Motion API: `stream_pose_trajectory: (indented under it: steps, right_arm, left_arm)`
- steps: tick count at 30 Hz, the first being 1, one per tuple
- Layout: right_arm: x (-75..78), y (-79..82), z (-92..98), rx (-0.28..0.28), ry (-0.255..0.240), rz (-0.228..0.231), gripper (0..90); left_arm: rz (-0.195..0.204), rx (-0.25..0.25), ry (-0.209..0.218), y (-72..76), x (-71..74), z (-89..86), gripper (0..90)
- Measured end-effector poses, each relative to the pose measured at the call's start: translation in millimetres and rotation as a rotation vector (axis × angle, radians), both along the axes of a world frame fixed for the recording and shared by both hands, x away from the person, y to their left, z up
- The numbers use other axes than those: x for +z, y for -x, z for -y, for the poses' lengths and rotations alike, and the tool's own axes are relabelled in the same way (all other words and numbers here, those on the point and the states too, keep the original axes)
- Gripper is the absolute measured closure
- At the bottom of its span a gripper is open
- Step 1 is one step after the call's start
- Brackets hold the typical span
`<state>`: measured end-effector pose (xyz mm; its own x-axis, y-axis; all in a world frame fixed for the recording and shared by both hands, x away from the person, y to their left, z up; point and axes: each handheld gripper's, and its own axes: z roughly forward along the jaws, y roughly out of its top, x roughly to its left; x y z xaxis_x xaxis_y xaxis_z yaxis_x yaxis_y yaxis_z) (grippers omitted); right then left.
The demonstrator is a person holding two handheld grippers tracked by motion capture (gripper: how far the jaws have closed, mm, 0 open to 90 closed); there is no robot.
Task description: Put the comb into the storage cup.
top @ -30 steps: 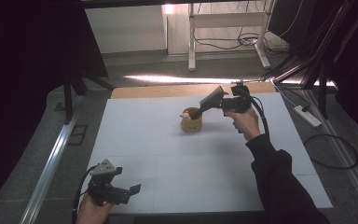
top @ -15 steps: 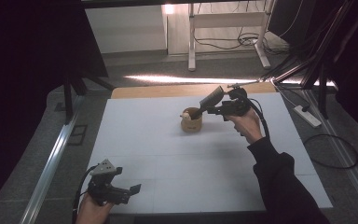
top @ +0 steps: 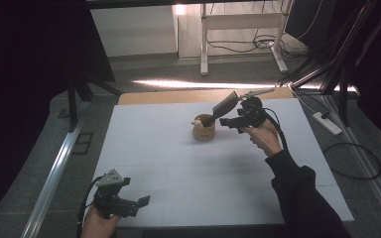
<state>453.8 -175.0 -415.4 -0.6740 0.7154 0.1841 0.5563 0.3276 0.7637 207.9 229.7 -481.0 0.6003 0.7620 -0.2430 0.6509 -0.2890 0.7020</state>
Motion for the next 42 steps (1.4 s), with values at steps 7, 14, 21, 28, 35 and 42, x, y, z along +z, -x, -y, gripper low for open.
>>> stream_pose_trajectory:
  steps: [7, 14, 21, 28, 35, 42]
  right_arm:
    - [1.4, 5.9, 1.2, 0.010, 0.004, 0.024, 5.2]
    - [1.9, 11.0, 3.5, 0.001, 0.017, 0.055, 2.4]
    - [-1.2, 16.6, 5.8, 0.005, 0.039, 0.069, 1.4]
    - [-4.2, 22.6, 8.5, 0.015, 0.053, 0.068, 1.2]
    - [-3.9, 28.9, 11.0, 0.031, 0.058, 0.068, 1.2]
    - [-4.2, 35.8, 11.1, 0.047, 0.079, 0.072, 0.9]
  left_arm:
    - [0.000, 0.000, 0.000, 0.0, 0.0, 0.0, 0.0]
    - [0.000, 0.000, 0.000, 0.0, 0.0, -0.1, 0.0]
    - [0.002, 0.000, 0.001, 0.3, 0.1, -0.2, 0.0]
    - [0.003, -0.001, 0.001, 0.3, 0.1, -0.2, 0.0]
    - [0.003, -0.002, 0.002, 0.4, 0.3, -0.3, 0.0]
    - [0.003, -0.002, 0.002, 0.4, 0.3, -0.3, 0.0]
